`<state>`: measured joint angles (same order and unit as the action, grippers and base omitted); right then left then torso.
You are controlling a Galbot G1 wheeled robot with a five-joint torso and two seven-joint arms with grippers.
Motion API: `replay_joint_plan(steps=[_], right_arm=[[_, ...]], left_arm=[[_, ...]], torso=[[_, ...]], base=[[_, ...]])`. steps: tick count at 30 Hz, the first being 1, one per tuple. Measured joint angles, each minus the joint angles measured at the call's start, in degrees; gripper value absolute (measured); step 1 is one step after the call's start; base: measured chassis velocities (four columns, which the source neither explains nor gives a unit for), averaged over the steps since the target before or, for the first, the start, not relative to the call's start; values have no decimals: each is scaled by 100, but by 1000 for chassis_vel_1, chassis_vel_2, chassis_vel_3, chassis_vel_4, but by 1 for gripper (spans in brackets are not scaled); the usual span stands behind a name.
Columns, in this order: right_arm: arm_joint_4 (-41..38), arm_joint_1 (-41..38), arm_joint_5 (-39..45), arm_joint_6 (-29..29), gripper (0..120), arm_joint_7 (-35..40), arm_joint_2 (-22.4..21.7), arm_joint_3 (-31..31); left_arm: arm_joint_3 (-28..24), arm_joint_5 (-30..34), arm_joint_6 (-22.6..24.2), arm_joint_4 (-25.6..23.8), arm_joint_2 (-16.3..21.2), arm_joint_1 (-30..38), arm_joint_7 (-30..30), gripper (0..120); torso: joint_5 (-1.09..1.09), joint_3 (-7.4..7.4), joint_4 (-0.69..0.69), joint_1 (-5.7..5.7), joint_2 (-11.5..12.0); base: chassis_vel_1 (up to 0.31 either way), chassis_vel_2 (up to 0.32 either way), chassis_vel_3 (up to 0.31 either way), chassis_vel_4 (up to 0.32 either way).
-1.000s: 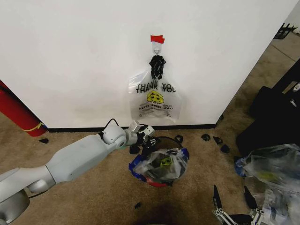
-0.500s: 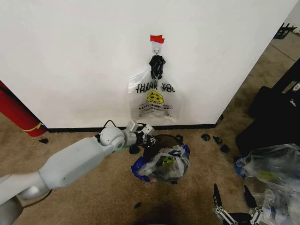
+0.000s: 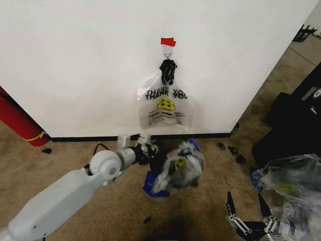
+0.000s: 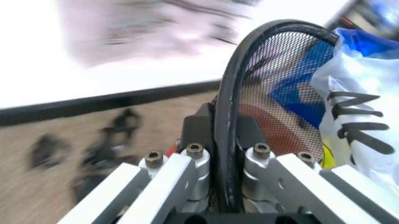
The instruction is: Pick up the garbage bag from the wall and place it over the trash bin.
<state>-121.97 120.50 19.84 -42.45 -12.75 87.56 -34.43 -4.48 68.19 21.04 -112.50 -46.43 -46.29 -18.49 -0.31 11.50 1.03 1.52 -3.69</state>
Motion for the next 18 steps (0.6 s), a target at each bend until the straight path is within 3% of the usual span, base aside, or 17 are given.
replay_joint_plan(steps=[9, 18], right_arm=[[81, -107, 27, 89, 100, 104, -139, 51], [179, -152, 28, 104, 100, 159, -216, 72]], left_arm=[[828, -53, -399, -732, -300, -1386, -1305, 3], [870, -637, -831, -976, -905, -2068, -1932, 3]], torso=[[1, 0, 1, 0, 0], [1, 0, 1, 0, 0]], base=[[0, 0, 0, 0], [0, 0, 0, 0]])
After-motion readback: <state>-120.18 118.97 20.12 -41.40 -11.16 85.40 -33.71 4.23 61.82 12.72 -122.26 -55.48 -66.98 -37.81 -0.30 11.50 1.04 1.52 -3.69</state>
